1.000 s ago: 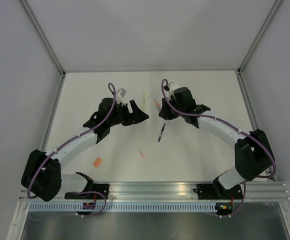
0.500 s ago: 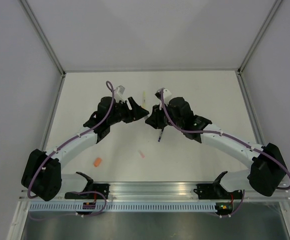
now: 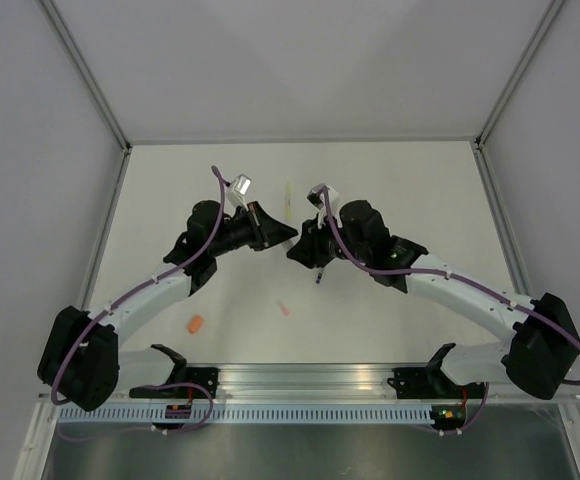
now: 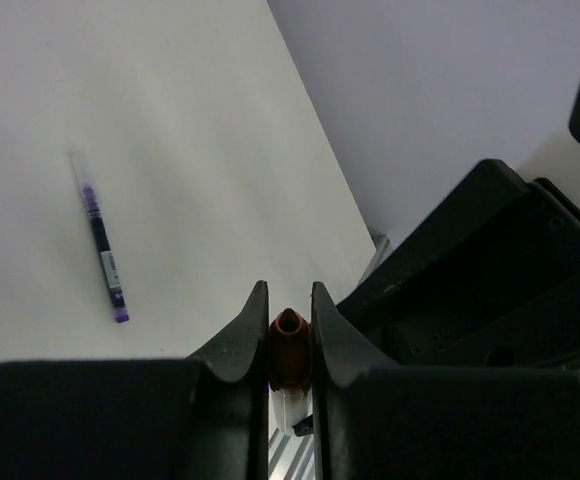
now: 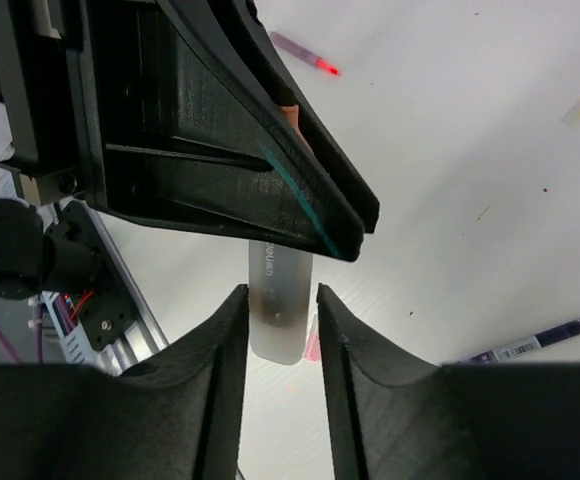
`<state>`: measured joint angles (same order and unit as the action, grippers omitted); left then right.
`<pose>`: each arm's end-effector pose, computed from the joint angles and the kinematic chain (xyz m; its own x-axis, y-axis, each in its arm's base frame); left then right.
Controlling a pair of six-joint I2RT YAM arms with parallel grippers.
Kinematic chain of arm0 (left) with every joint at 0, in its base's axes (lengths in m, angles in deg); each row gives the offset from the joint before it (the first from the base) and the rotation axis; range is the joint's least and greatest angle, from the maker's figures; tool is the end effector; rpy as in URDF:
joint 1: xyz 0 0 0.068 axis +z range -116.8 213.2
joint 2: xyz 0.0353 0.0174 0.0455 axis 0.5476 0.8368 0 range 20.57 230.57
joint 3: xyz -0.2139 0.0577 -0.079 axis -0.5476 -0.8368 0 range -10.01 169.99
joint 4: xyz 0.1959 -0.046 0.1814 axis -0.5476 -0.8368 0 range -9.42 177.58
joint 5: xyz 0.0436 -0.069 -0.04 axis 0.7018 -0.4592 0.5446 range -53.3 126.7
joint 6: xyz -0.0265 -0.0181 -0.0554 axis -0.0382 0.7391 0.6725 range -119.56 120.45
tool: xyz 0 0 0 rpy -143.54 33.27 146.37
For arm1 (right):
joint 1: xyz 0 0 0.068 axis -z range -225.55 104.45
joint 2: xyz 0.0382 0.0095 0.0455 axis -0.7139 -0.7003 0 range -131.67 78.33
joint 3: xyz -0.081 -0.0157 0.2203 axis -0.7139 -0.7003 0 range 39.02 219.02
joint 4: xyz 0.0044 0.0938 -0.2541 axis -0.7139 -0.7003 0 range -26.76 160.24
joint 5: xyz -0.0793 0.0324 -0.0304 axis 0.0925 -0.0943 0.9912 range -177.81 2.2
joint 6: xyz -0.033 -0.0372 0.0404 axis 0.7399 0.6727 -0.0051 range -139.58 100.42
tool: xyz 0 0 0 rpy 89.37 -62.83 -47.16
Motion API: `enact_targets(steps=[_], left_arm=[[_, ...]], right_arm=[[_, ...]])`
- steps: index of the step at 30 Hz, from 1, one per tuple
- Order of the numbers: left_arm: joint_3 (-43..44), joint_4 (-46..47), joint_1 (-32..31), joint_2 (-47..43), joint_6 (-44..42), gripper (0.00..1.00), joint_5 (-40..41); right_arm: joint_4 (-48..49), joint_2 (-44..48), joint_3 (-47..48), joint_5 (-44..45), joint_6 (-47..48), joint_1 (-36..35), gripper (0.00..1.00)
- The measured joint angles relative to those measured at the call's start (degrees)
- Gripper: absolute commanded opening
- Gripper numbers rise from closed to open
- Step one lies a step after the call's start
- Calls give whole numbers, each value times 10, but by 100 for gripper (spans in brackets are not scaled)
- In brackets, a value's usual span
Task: Insert the pens into the pen caps
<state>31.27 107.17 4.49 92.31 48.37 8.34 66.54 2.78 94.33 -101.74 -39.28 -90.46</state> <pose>0.2653 -0.1722 0.2273 -0.7282 -0.3459 -0.5917 0.4347 0.4344 -0.7889 0.2292 0.2454 0.2499 -0.5541 -0.0904 -0.8276 -0.6949 0.5975 0.4000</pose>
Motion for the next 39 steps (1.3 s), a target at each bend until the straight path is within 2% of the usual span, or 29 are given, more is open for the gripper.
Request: enact_targets(steps=[5,11,16,22,25,26,27,28,29,30,32,35,39], left_arm=[[-23,41,0,-33,-5,2,-84],[-43,135,0,-66,-2,2,-175],[-52,191,0,-68,10,2,-214],[-57,232,0,-68,25,2,-233],[-57,251,0,-68,35,2,-247],[-57,256,0,-68,37,2,-249],[-57,261,0,-66,42,6,-254],[-57,265,0,-66,46,18,-257],[-57,268,0,-65,48,49,-258],[-57,269,0,-65,48,62,-258],[-57,250,0,-65,45,78,-255],[-48,173,0,-69,26,87,-237],[1,-7,0,-102,-41,88,-166]], right_arm=[[19,48,-35,-64,-5,0,47],[83,91,-73,-149,-42,0,46],[146,94,-98,-205,-86,0,45],[194,94,-118,-235,-122,0,31],[214,94,-124,-239,-135,1,0],[220,94,-126,-242,-139,1,0],[227,94,-128,-245,-143,1,0],[231,94,-129,-247,-146,1,0],[236,93,-131,-249,-149,1,0],[240,93,-133,-250,-151,1,0],[243,94,-134,-247,-154,0,0],[216,103,-130,-226,-140,2,0],[156,119,-120,-197,-118,39,0]])
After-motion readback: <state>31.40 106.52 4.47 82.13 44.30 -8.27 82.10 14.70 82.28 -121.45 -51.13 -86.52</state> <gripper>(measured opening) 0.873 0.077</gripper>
